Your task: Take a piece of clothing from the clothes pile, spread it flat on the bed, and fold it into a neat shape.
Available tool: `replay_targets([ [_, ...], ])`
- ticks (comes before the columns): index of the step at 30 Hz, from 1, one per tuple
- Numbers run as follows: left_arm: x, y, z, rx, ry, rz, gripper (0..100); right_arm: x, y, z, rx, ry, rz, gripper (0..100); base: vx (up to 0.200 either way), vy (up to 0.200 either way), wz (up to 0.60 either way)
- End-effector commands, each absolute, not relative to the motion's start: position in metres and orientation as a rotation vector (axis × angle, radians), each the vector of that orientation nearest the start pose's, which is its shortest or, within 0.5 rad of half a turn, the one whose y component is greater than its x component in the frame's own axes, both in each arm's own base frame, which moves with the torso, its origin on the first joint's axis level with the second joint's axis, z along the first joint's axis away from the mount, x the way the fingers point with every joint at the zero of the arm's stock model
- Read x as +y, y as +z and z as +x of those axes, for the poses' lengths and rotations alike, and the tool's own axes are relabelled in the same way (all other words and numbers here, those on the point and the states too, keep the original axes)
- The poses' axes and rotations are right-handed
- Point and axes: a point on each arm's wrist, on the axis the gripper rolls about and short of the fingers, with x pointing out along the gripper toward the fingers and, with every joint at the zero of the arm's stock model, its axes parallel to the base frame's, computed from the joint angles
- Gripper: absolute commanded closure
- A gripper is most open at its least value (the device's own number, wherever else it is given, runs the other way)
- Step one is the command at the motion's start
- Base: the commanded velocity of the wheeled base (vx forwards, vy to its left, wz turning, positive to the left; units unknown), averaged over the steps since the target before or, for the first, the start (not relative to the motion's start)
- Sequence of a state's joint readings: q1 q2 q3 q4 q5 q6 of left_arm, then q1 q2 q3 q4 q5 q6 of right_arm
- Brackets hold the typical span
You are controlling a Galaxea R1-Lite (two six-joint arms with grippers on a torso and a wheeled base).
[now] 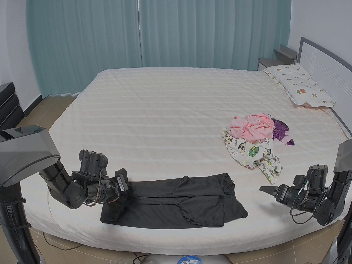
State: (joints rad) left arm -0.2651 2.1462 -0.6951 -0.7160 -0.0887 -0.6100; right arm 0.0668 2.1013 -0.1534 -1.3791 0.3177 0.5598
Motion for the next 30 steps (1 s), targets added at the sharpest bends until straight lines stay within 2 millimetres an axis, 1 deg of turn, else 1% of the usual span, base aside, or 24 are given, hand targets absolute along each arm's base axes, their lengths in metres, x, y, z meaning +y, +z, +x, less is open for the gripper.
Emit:
replay_targets([
  [1,-0.094,0.019,0.324,0.807,-0.104,-0.503,100,0.023,0.014,0.242,0.658,0.207,0.609,0,0.000,0.000,0.00],
  [7,-0.096,0.016,0.319,0.826,-0.100,-0.501,100,0.023,0.013,0.241,0.665,0.206,0.610,0,0.000,0.000,0.00],
  [13,-0.096,0.017,0.319,0.826,-0.084,-0.527,100,0.023,0.014,0.240,0.665,0.206,0.611,0,-0.200,0.000,0.00],
  [18,-0.096,0.019,0.319,0.816,-0.088,-0.529,100,0.023,0.014,0.239,0.662,0.207,0.611,0,0.000,0.000,0.00],
  [28,-0.100,0.025,0.331,0.777,-0.101,-0.539,100,0.023,0.015,0.238,0.649,0.212,0.609,0,0.000,0.000,0.00],
  [30,-0.104,0.025,0.330,0.790,-0.108,-0.535,100,0.023,0.014,0.238,0.650,0.211,0.610,0,0.000,-0.200,0.00],
])
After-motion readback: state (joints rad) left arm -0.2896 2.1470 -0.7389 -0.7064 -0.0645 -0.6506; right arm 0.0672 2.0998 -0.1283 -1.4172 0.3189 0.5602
